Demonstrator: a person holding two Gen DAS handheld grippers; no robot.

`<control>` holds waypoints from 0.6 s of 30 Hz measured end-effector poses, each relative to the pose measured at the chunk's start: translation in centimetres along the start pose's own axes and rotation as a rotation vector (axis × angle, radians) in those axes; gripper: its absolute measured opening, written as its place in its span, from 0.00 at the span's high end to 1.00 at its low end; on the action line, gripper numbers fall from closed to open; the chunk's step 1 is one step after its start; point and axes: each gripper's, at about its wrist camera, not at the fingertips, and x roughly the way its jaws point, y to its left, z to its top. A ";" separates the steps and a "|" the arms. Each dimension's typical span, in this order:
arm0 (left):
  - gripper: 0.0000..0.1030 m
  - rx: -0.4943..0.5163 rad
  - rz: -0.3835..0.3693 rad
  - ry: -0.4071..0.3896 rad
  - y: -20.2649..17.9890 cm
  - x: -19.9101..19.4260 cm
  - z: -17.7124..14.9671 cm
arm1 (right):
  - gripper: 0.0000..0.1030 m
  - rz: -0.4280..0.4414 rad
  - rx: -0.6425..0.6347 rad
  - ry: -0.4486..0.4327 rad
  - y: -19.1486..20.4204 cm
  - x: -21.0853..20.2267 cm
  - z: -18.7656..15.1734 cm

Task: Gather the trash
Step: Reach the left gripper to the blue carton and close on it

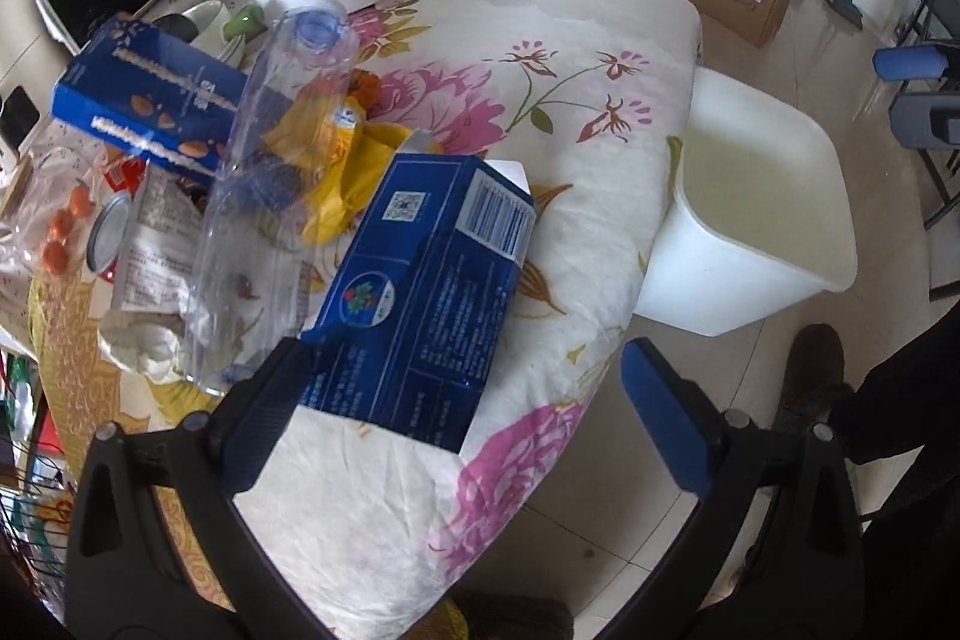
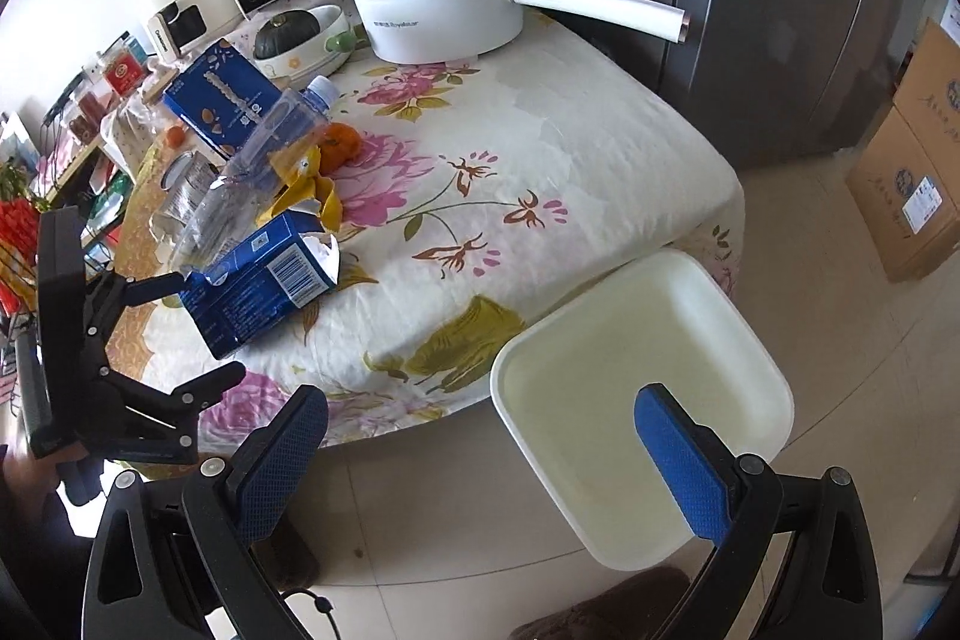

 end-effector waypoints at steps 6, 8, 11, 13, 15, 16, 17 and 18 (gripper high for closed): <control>0.02 0.100 0.066 -0.018 -1.4 -0.3 1.5 | 0.00 0.019 0.002 0.009 -0.1 -0.2 0.1; 0.02 0.122 0.059 -0.015 -1.5 -0.3 2.0 | 0.00 0.021 0.010 0.007 -0.4 -0.4 0.1; 0.03 0.123 0.069 0.037 -1.2 1.3 2.3 | 0.00 0.022 0.034 0.006 -1.0 -0.5 0.1; 0.10 0.102 0.081 0.081 -0.7 2.9 2.4 | 0.00 0.029 0.050 0.009 -1.4 -0.5 0.1; 0.15 0.092 0.124 0.115 -0.4 4.1 2.4 | 0.00 0.042 0.062 0.017 -1.7 -0.4 0.1; 0.19 0.093 0.145 0.120 -0.3 4.3 2.4 | 0.00 0.045 0.065 0.020 -1.8 -0.3 0.0; 0.23 0.089 0.159 0.124 -0.1 4.6 2.4 | 0.00 0.047 0.067 0.023 -1.8 -0.3 0.0; 0.25 0.081 0.170 0.128 0.0 4.7 2.3 | 0.00 0.047 0.070 0.027 -1.9 -0.2 -0.1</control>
